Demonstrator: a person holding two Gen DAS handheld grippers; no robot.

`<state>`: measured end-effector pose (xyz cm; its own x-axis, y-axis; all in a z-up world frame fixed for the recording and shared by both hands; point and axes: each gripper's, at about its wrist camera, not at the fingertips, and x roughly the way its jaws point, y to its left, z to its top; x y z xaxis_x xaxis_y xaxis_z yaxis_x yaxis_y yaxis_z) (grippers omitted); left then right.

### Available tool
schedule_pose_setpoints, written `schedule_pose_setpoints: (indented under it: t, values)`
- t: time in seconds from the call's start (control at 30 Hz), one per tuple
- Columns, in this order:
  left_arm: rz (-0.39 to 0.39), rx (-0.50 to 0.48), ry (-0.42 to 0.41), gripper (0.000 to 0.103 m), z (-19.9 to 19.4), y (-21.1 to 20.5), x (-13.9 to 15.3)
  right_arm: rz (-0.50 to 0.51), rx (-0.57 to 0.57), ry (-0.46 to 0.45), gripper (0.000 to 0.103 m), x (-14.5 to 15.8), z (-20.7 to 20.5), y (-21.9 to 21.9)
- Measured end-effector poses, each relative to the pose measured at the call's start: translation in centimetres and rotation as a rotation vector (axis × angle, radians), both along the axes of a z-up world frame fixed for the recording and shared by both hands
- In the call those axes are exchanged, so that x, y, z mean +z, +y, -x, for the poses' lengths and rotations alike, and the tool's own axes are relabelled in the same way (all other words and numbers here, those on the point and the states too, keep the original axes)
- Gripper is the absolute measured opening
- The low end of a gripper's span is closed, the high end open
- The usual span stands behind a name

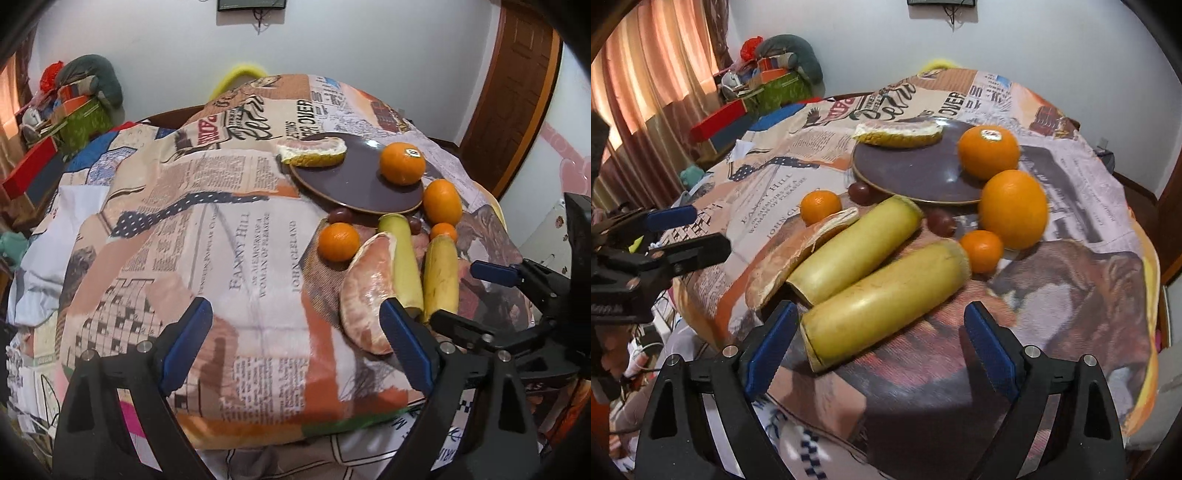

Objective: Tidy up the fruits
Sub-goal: 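Withdraw both tools and move toward the banana and pomelo piece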

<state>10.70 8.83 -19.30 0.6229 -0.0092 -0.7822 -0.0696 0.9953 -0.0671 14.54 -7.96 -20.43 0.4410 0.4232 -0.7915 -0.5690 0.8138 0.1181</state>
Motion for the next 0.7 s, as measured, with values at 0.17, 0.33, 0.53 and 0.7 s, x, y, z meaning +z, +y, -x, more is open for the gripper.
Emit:
schedule_pose_setpoints:
  t: [0.17,0.33,0.53,0.7]
  values:
    - [-0.007,-0.002,0.008,0.093,0.5,0.0,-0.3,0.022,-0.004,0.054,0.09,-1.3,-0.4,1.1]
    - [0.009,-0.038,0.018,0.093,-0.2,-1.1,-0.5,0.045,0.003,0.02,0.088,-1.3,0.8,0.2]
    - [0.022,-0.104,0.042,0.093,-1.1,-3.6,-1.7,0.008,-0.019,0.035,0.088,-0.7,1.5,-3.0]
    - [0.01,-0.142,0.113,0.063,-1.6,-4.9,-3.6,0.009,-0.03,0.019,0.078,0.0,2.1,-4.4]
